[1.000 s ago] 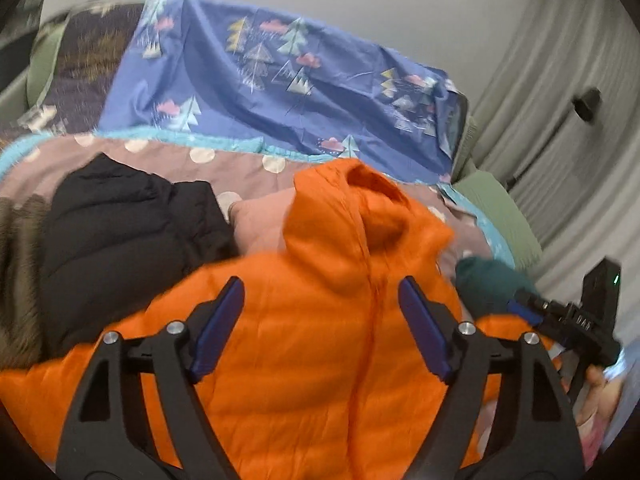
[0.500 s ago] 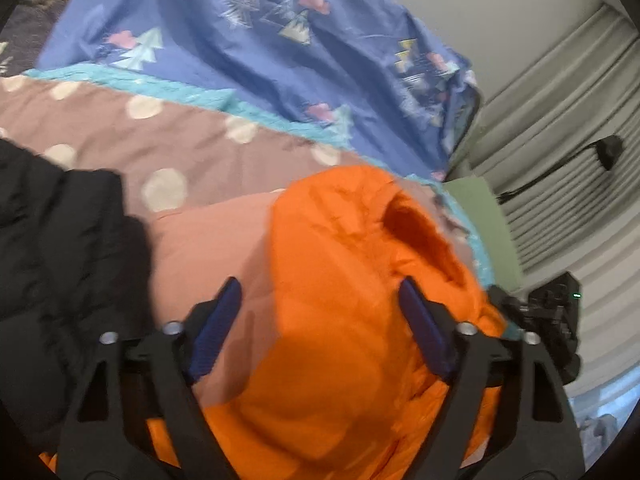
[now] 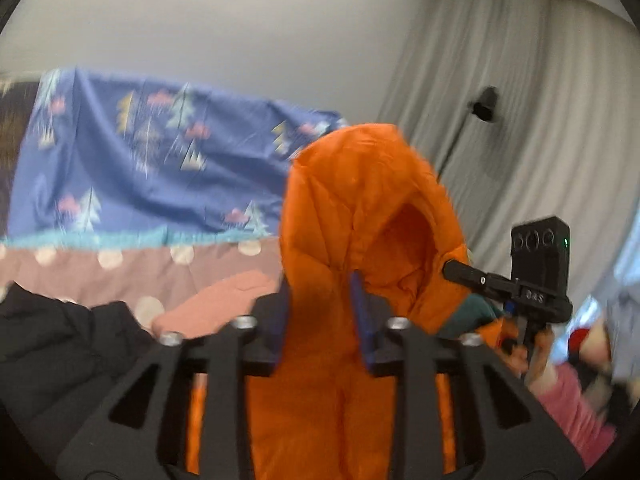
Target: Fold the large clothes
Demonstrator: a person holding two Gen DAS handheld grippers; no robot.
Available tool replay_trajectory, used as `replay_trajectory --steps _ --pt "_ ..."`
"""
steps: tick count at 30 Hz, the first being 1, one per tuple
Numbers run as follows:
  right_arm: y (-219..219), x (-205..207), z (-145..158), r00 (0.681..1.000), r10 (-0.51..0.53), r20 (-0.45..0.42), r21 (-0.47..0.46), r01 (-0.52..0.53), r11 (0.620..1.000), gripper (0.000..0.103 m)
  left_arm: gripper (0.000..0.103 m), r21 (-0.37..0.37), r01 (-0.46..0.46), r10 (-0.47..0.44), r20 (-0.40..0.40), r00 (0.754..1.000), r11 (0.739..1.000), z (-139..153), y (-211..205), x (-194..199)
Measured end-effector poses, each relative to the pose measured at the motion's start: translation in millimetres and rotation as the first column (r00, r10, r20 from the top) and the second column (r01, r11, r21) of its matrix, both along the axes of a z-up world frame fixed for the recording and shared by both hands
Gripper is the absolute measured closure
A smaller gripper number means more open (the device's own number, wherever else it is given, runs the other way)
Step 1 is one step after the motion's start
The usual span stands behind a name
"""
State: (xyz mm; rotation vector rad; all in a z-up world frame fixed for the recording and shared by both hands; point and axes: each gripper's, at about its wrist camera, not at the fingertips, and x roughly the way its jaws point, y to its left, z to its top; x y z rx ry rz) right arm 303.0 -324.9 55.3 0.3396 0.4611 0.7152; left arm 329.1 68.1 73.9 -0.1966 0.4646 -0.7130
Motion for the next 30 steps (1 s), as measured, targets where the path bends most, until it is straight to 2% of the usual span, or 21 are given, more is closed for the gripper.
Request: replay_trajectory --steps 2,4,7,10,11,14,15,16,18,19,20,21,22,25,26,27,28,30 --pt "1 -29 -5 1.000 -0.005 0.010 -0.086 0.005 0.996 0.083 0.051 0.010 0.013 -0.013 0.033 0.999 1.000 -1 12 -30" --pt "-3 -56 -16 1.000 -0.012 0.000 -0.137 0.012 0.991 0.063 0.049 0.034 0.027 -0.029 0.054 0.998 0.999 -6 24 -62" --pt "-13 -86 -33 0.999 -0.043 -0.026 -0.150 0.038 0.988 0.061 0.049 0.043 0.037 -0.040 0.064 0.997 0.998 -14 38 -98" --pt "-18 -96 -50 0.985 -0.153 -0.081 -0.142 0.140 0.980 0.061 0.049 0.058 0.051 -0.053 0.045 0.998 0.997 -28 35 -112" --pt "-14 -97 -52 0.983 -0.163 -0.086 -0.143 0.149 0.978 0.061 0.050 0.079 0.058 -0.060 0.022 0.998 0.995 -35 27 -109" --pt "24 -92 -73 0.978 -0.179 -0.106 -0.193 0.156 0.969 0.063 0.064 0.189 0.082 -0.074 -0.049 0.996 0.979 -67 -13 -95" --pt "39 -94 -78 0.975 -0.192 -0.115 -0.221 0.163 0.962 0.064 0.066 0.230 0.080 -0.067 -0.062 0.996 0.970 -80 -27 -91" --pt "55 -88 -92 0.969 -0.210 -0.132 -0.264 0.170 0.949 0.067 0.066 0.311 0.056 -0.038 -0.063 0.997 0.949 -100 -48 -84" --pt "81 -79 -114 0.956 -0.242 -0.163 -0.338 0.177 0.924 0.068 0.067 0.420 0.008 0.017 -0.055 0.998 0.908 -127 -72 -73" --pt "93 -72 -129 0.947 -0.276 -0.162 -0.404 0.192 0.895 0.068 0.067 0.495 -0.035 0.058 -0.033 0.998 0.868 -147 -86 -66" --pt "104 -64 -142 0.939 -0.314 -0.142 -0.475 0.214 0.853 0.068 0.066 0.531 -0.070 0.083 -0.001 0.997 0.844 -160 -93 -61" --pt "111 -59 -153 0.931 -0.345 -0.119 -0.529 0.235 0.815 0.070 0.065 0.544 -0.088 0.089 0.025 0.996 0.835 -165 -97 -62" --pt "112 -57 -157 0.926 -0.360 -0.112 -0.545 0.246 0.802 0.071 0.065 0.548 -0.104 0.092 0.049 0.995 0.830 -164 -100 -63" --pt "103 -73 -138 0.931 -0.356 -0.086 -0.473 0.276 0.836 0.071 0.064 0.516 -0.103 0.088 0.054 0.995 0.851 -143 -90 -75" --pt "101 -88 -124 0.936 -0.351 -0.039 -0.458 0.295 0.839 0.071 0.055 0.506 -0.129 0.098 0.088 0.991 0.853 -133 -82 -87" --pt "98 -100 -115 0.936 -0.352 -0.004 -0.457 0.311 0.833 0.071 0.043 0.495 -0.155 0.113 0.114 0.987 0.855 -124 -75 -96" --pt "98 -110 -108 0.936 -0.351 0.014 -0.458 0.319 0.830 0.071 0.038 0.463 -0.191 0.142 0.139 0.980 0.866 -112 -57 -115" --pt "97 -132 -97 0.938 -0.345 0.041 -0.458 0.325 0.828 0.068 0.028 0.399 -0.242 0.202 0.140 0.969 0.885 -98 -25 -146"
